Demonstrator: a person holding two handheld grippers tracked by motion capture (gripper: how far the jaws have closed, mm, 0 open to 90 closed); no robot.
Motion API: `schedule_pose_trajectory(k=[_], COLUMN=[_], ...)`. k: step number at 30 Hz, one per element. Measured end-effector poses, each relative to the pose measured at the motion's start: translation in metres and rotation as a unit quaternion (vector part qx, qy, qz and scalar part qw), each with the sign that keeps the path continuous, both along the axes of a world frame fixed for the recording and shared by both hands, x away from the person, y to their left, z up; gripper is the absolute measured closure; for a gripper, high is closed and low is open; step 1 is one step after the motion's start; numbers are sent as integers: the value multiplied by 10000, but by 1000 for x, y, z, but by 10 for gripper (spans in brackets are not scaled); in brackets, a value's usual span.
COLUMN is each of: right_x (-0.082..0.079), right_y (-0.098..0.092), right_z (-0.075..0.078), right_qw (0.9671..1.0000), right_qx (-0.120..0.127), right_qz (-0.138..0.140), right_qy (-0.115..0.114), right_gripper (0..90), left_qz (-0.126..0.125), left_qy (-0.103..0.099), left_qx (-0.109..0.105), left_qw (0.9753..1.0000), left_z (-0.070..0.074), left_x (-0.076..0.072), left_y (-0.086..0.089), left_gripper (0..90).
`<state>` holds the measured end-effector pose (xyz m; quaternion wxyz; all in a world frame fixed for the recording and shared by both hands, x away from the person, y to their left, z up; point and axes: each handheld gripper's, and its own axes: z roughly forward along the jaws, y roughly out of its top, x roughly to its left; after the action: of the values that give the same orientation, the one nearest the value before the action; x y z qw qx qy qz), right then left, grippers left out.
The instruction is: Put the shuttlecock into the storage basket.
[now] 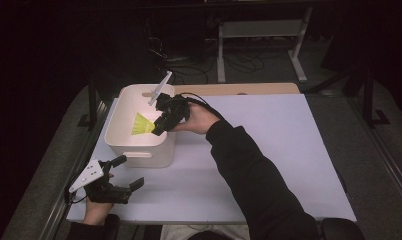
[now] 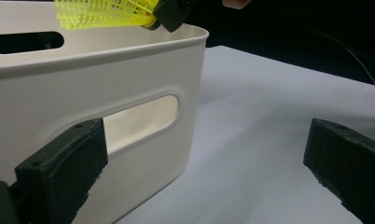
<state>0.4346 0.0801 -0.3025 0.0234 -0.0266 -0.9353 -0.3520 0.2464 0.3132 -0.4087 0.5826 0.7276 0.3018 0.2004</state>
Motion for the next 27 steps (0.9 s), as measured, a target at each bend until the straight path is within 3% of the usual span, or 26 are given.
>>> schedule_pose_trajectory(k=[10,15,18,27], right_x=[2,0,0,-2], right_y=[4,3,1,-10], right_z=[-6,-4,-2,7], right_qw=[10000,9999,9999,9995], right_qx=[-75,-69,-55,86], right_qz=[30,23,-5,-290], right_qy=[50,87,96,83], right_gripper=[624,489,452,214], left_qz=[-3,0,-1,-1], left_qy=[3,3,5,6], left_qx=[-2,5,5,16], left_qw=[10000,10000,10000,10000], left_z=[0,0,0,0], left_x=[0,0,0,0], left_y=[0,0,0,0], left_gripper=[0,0,0,0])
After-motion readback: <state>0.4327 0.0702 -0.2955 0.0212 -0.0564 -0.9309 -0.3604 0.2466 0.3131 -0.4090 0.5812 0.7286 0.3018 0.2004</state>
